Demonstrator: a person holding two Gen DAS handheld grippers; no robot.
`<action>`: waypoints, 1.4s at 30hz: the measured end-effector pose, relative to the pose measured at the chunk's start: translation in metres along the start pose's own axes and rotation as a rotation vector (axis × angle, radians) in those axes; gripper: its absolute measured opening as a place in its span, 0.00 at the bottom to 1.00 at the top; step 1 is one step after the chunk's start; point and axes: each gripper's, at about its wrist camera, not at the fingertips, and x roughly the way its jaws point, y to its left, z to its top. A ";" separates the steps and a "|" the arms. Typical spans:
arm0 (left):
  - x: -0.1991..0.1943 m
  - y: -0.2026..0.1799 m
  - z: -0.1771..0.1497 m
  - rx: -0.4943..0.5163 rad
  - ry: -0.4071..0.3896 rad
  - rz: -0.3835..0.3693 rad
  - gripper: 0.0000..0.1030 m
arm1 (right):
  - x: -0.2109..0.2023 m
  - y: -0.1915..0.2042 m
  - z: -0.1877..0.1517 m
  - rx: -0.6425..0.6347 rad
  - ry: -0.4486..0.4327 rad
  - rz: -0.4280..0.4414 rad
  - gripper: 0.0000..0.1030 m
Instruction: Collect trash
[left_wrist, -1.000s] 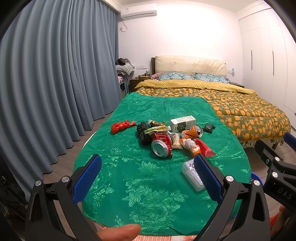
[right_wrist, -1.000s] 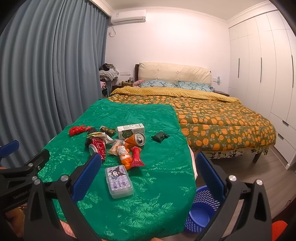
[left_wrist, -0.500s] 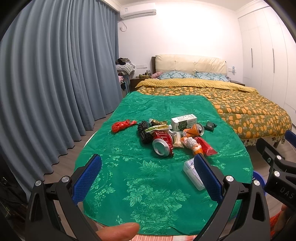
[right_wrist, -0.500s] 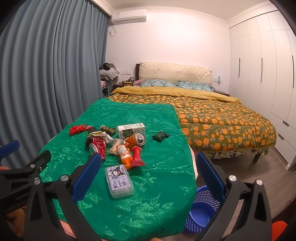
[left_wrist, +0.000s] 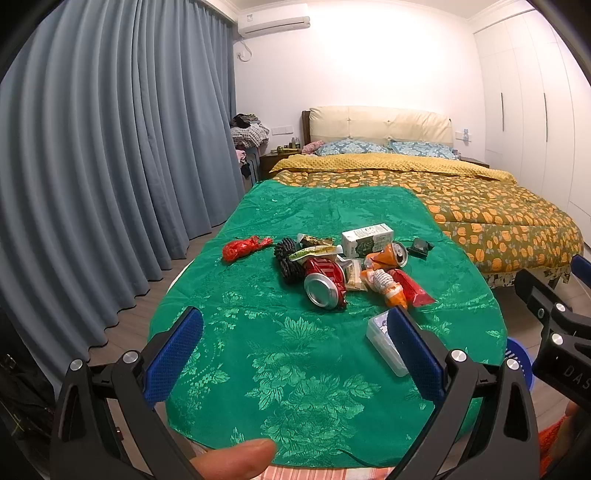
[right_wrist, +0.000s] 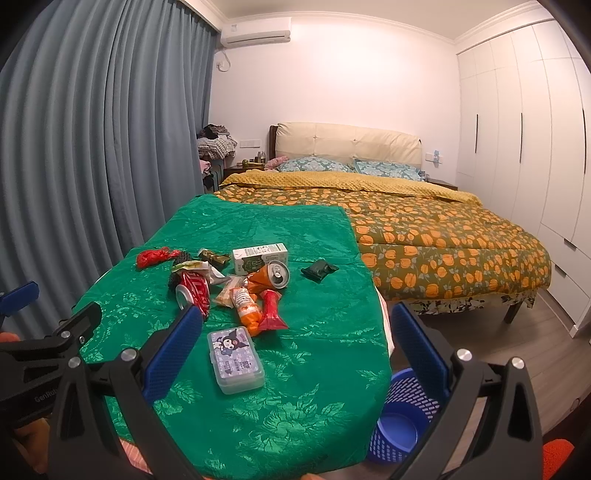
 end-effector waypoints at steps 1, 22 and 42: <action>0.000 0.000 0.000 0.001 0.000 0.002 0.96 | 0.001 0.001 0.001 0.000 0.001 0.000 0.96; -0.006 0.000 0.003 0.009 -0.052 0.032 0.96 | 0.001 -0.001 0.002 -0.001 0.004 -0.005 0.96; 0.017 0.009 -0.009 -0.014 0.050 -0.019 0.96 | 0.006 -0.010 0.002 0.040 -0.002 0.045 0.96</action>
